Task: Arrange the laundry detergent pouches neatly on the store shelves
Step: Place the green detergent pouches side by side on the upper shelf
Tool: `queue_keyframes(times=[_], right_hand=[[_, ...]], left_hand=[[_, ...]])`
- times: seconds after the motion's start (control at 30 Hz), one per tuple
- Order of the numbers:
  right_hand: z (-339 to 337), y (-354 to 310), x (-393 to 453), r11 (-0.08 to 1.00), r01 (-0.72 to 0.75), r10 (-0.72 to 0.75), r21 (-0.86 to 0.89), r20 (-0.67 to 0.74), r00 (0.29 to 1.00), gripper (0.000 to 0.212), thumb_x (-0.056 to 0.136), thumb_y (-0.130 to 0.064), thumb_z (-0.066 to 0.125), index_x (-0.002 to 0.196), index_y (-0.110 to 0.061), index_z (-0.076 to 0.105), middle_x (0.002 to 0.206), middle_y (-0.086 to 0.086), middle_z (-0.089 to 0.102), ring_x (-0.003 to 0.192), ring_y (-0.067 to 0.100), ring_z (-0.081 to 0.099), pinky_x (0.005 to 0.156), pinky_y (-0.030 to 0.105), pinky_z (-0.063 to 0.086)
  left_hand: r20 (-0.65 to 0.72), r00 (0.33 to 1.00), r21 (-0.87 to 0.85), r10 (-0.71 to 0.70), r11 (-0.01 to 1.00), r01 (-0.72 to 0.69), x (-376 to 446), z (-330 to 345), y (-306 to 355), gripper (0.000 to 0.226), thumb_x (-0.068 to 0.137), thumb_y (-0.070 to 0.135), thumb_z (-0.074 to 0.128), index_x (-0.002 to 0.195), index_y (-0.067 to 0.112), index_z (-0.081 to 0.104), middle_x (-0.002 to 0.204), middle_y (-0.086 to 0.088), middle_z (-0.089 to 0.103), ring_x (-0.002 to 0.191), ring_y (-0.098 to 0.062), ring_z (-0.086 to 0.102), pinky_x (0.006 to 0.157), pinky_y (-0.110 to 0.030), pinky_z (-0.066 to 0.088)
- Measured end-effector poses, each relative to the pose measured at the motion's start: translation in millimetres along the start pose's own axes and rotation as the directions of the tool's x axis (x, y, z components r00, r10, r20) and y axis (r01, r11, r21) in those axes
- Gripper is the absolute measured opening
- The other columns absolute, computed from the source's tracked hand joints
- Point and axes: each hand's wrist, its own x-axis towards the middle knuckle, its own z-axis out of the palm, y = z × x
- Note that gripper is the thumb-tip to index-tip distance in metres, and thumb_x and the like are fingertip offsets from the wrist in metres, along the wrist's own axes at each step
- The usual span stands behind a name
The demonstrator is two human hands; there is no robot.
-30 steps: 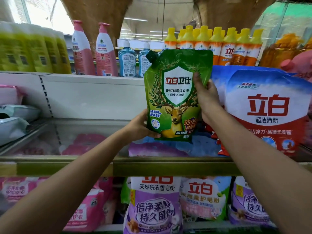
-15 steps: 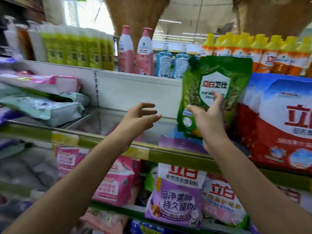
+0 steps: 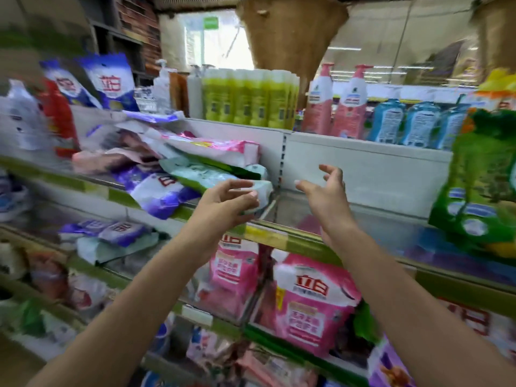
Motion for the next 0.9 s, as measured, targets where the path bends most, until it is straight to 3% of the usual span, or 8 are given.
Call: queue_keyframes(times=[0.13, 0.33, 0.5, 0.63, 0.73, 0.8, 0.9], right_hand=[[63, -13, 4, 1.0, -0.003, 0.004, -0.016, 0.032, 0.999, 0.053, 0.088, -0.026, 0.064, 0.133, -0.023, 0.037, 0.143, 0.007, 0.033, 0.131, 0.025, 0.035, 0.104, 0.043, 0.039], [117, -22, 32, 0.996, 0.017, -0.013, -0.087, 0.048, 0.999, 0.058, 0.088, -0.026, 0.065, 0.136, -0.018, 0.036, 0.145, 0.008, 0.035, 0.133, 0.026, 0.035, 0.106, 0.042, 0.037], [134, -23, 79, 0.996, -0.047, 0.052, -0.082, 0.063, 0.997, 0.061, 0.088, -0.037, 0.065, 0.138, -0.016, 0.036, 0.141, 0.008, 0.042, 0.123, 0.025, 0.046, 0.104, 0.044, 0.042], [145, -19, 123, 0.981, -0.194, 0.193, 0.016, 0.057, 0.98, 0.032, 0.094, -0.041, 0.056, 0.108, -0.012, 0.055, 0.118, 0.006, 0.058, 0.105, 0.023, 0.053, 0.101, 0.039, 0.041], [149, -14, 153, 0.962, -0.274, 0.271, 0.002, 0.123, 0.955, 0.055, 0.095, -0.049, 0.052, 0.129, -0.006, 0.052, 0.13, 0.007, 0.055, 0.116, 0.025, 0.052, 0.107, 0.038, 0.038], [151, -10, 169, 0.949, -0.313, 0.315, -0.039, 0.182, 0.932, 0.064, 0.094, -0.056, 0.049, 0.136, -0.008, 0.048, 0.138, 0.01, 0.051, 0.119, 0.026, 0.051, 0.104, 0.037, 0.039], [156, -6, 188, 0.94, -0.327, 0.34, -0.093, 0.248, 0.907, 0.059, 0.093, -0.062, 0.042, 0.11, -0.011, 0.065, 0.119, 0.008, 0.064, 0.096, 0.023, 0.061, 0.088, 0.033, 0.048]], left_hand=[[-0.04, 0.999, -0.02, -0.015, 1.0, 0.015, 17, -59, 5, 0.018, 0.091, 0.007, 0.061, 0.109, 0.009, 0.062, 0.114, -0.016, 0.067, 0.095, -0.021, 0.067, 0.083, -0.029, 0.057], [-0.14, 0.988, -0.073, -0.06, 0.996, 0.05, 65, -118, 8, 0.015, 0.091, 0.011, 0.064, 0.106, 0.011, 0.06, 0.108, -0.013, 0.064, 0.095, -0.02, 0.065, 0.082, -0.031, 0.055], [-0.271, 0.96, -0.033, -0.071, 0.997, 0.065, 121, -139, 4, 0.033, 0.094, 0.019, 0.061, 0.121, 0.002, 0.054, 0.11, -0.01, 0.06, 0.096, -0.017, 0.06, 0.083, -0.028, 0.053], [-0.35, 0.932, -0.057, -0.092, 0.995, 0.077, 165, -144, 5, 0.012, 0.095, 0.024, 0.057, 0.095, 0.012, 0.057, 0.083, -0.002, 0.057, 0.074, -0.011, 0.054, 0.091, -0.032, 0.049], [-0.332, 0.933, -0.181, -0.14, 0.98, 0.083, 192, -144, 7, 0.027, 0.098, 0.03, 0.053, 0.116, 0.009, 0.054, 0.099, -0.006, 0.064, 0.086, -0.015, 0.062, 0.085, -0.03, 0.052], [-0.321, 0.927, -0.26, -0.193, 0.959, 0.109, 207, -142, 7, 0.033, 0.097, 0.035, 0.053, 0.117, 0.008, 0.054, 0.098, -0.008, 0.065, 0.086, -0.016, 0.064, 0.084, -0.031, 0.052], [-0.339, 0.904, -0.338, -0.26, 0.93, 0.141, 226, -142, 5, 0.037, 0.093, 0.035, 0.06, 0.116, 0.006, 0.058, 0.094, -0.01, 0.068, 0.086, -0.022, 0.066, 0.091, -0.038, 0.053]])
